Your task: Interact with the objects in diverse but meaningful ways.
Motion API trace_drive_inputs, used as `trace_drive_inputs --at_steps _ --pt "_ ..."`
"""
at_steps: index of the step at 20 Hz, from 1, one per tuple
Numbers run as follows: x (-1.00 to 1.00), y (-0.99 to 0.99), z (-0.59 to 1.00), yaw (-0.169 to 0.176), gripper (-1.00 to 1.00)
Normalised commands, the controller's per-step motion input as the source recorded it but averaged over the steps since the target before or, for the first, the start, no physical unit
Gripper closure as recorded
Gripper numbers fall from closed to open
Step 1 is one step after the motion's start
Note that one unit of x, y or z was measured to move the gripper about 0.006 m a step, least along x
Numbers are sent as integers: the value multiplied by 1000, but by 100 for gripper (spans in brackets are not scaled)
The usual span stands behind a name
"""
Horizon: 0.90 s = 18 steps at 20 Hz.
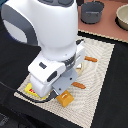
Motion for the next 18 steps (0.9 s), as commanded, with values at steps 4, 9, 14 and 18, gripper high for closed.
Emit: trace_drive_inputs --at_steps 4,9,14,18 --pt "451 -397 -22 -22 -100" --pt "375 -335 -79 -17 -100" --pt "270 -136 -171 0 -100" --pt "133 -141 -49 0 -100"
